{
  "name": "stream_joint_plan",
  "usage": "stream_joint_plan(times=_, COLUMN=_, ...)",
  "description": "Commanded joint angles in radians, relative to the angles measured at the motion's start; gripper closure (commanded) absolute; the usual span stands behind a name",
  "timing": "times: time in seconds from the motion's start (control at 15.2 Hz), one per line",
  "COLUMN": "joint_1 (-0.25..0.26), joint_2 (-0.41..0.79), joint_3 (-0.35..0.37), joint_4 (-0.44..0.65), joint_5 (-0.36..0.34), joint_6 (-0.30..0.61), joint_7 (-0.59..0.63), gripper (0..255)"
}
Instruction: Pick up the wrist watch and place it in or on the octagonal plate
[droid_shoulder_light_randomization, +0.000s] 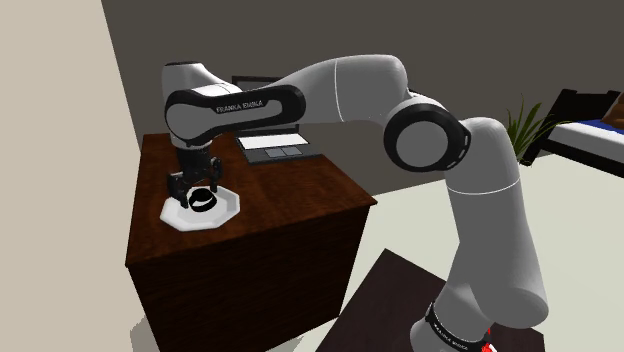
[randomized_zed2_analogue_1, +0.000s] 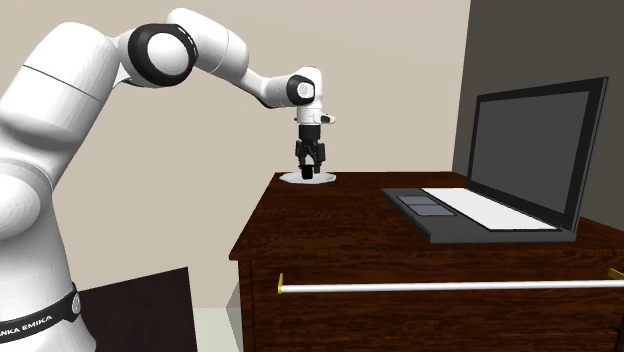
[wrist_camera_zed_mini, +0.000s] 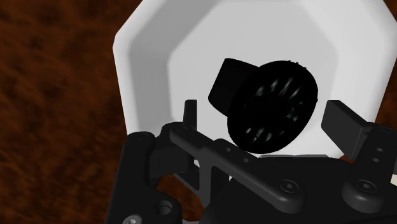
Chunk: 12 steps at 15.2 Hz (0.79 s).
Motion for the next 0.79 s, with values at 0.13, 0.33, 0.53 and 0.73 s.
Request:
stream_joint_plan(times=0.13, joint_1=0.001, joint_2=-0.005, joint_3=0.001, joint_4=0.059, joint_5=0.001, joint_6=-0.064, joint_7=-0.001, gripper=0)
stream_joint_plan(times=0.33, joint_1=0.003, joint_2=-0.004, joint_3=0.001, joint_4=0.122, joint_5=0.001, joint_6=-0.125, joint_7=-0.002, gripper=0)
stream_joint_plan(times=0.53, joint_1=0.003, joint_2=-0.004, joint_3=0.001, joint_4=0.122, joint_5=0.001, joint_6=-0.125, joint_7=-0.002, gripper=0)
stream_joint_plan(times=0.73, joint_1=0.003, joint_2=-0.004, joint_3=0.001, joint_4=0.122, joint_5=0.001, joint_6=-0.125, joint_7=-0.002, gripper=0)
